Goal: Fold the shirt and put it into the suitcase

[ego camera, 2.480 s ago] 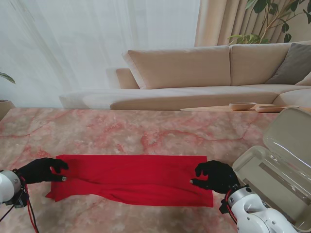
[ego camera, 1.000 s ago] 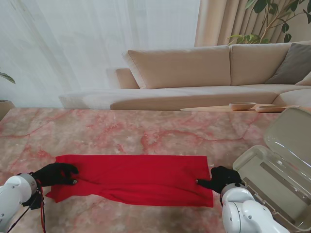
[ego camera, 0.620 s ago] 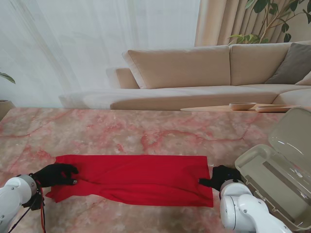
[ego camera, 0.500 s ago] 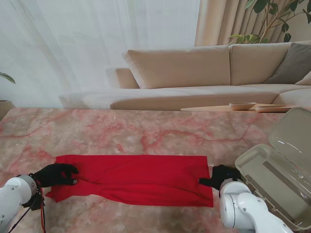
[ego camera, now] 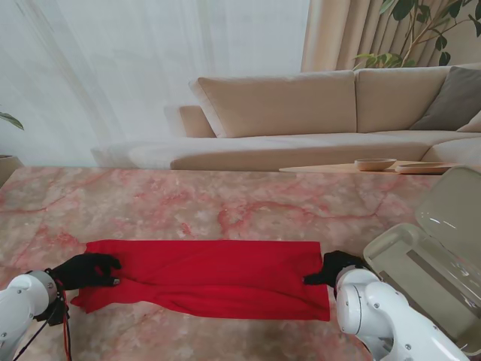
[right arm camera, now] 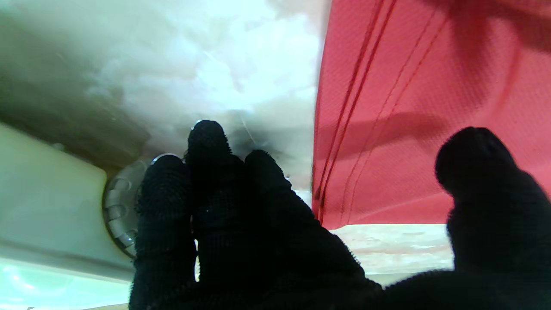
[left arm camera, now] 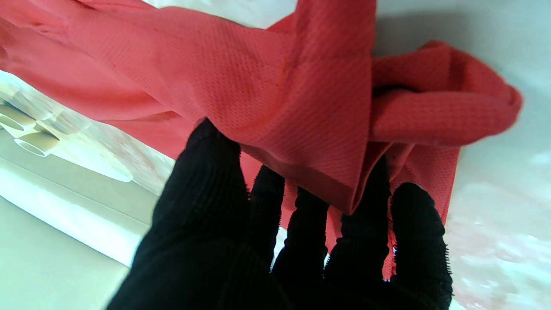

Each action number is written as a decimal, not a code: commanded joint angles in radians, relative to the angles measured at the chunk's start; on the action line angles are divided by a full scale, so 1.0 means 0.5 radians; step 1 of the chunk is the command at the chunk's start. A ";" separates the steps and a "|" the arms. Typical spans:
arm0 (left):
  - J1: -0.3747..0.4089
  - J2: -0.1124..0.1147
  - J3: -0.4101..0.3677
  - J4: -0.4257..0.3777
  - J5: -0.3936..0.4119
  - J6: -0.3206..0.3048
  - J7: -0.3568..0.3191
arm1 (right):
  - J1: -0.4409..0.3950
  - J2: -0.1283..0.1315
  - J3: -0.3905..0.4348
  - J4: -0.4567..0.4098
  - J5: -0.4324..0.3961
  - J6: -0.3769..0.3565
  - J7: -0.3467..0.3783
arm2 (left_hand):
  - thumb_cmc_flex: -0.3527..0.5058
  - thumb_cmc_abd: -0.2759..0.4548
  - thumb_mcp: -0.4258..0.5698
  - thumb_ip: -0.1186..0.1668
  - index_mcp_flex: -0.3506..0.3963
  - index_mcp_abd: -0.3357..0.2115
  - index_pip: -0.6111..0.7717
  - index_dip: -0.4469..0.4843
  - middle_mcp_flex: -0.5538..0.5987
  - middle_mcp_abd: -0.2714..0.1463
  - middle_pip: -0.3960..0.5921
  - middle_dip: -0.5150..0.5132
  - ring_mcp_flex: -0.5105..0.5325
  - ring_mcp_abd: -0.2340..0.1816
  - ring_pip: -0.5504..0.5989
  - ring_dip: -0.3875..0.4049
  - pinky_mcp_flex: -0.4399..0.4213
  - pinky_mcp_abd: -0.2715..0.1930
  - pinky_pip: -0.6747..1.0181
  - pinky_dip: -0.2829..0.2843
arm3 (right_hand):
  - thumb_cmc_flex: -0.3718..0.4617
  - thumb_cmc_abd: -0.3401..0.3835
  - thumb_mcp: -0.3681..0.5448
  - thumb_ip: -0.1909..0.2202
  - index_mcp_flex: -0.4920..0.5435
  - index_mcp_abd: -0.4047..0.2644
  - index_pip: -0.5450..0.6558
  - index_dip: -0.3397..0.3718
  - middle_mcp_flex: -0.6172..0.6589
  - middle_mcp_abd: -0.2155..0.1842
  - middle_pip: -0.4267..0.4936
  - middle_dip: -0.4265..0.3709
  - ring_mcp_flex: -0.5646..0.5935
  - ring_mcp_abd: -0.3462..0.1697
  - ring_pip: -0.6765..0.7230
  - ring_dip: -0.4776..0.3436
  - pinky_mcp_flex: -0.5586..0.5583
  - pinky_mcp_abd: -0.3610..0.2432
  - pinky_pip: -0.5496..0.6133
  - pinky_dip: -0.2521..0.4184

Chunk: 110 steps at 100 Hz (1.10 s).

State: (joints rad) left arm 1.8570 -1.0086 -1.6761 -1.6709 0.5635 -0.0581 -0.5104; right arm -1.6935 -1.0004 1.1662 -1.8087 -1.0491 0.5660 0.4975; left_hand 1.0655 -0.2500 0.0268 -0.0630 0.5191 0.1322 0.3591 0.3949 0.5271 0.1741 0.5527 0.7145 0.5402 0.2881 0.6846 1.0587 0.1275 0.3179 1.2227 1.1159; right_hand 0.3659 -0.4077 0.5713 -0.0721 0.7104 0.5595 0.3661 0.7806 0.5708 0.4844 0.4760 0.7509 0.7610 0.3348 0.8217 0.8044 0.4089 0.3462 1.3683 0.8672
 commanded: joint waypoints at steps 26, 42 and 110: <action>0.033 -0.006 0.020 0.030 0.000 0.012 -0.016 | 0.029 0.009 -0.111 0.131 0.058 -0.014 0.145 | 0.052 0.072 -0.079 0.053 0.014 0.024 -0.013 -0.009 -0.020 0.032 -0.048 -0.044 -0.026 0.047 -0.030 -0.022 -0.025 0.053 -0.016 -0.018 | 0.252 -0.246 0.029 0.092 0.256 -0.681 0.129 -0.009 -0.008 -0.220 0.111 0.053 -0.039 -0.030 0.031 0.044 0.010 -0.009 0.019 0.054; 0.033 -0.006 0.025 0.033 -0.003 0.017 -0.016 | 0.074 0.015 -0.154 0.164 0.090 -0.020 0.153 | 0.052 0.075 -0.078 0.053 0.015 0.025 -0.006 -0.007 -0.023 0.027 -0.047 -0.043 -0.027 0.046 -0.029 -0.020 -0.021 0.051 -0.015 -0.019 | 0.378 -0.305 0.002 0.102 0.306 -0.709 0.202 0.038 0.006 -0.239 0.164 0.066 -0.029 -0.053 0.036 0.034 0.019 -0.024 0.023 0.051; 0.039 -0.008 0.042 0.040 -0.021 0.040 -0.008 | 0.187 0.004 -0.231 0.293 0.398 -0.068 -0.012 | 0.070 0.070 -0.073 0.055 0.025 0.036 0.007 -0.005 -0.017 0.033 -0.038 -0.041 -0.020 0.050 -0.019 -0.013 -0.014 0.054 -0.009 -0.020 | 0.925 -0.619 0.490 -0.005 0.257 -0.834 1.226 -0.339 0.070 -0.322 0.340 0.081 -0.010 -0.116 0.013 -0.024 0.004 -0.034 -0.008 0.019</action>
State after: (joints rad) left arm 1.8577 -1.0081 -1.6697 -1.6717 0.5516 -0.0459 -0.5059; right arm -1.5658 -0.9860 1.0655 -1.7156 -0.8794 0.5492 0.4540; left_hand 1.0658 -0.2499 0.0268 -0.0630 0.5191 0.1327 0.3591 0.3949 0.5221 0.1741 0.5653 0.7289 0.5390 0.2885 0.6855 1.0599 0.1275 0.3180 1.2227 1.1155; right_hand 0.7693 -0.6967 0.7769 -0.0599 0.8344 0.1791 0.9569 0.6068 0.5597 0.7266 0.6591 0.8904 0.8172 0.3626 0.8670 0.8045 0.4301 0.3599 1.3744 0.8706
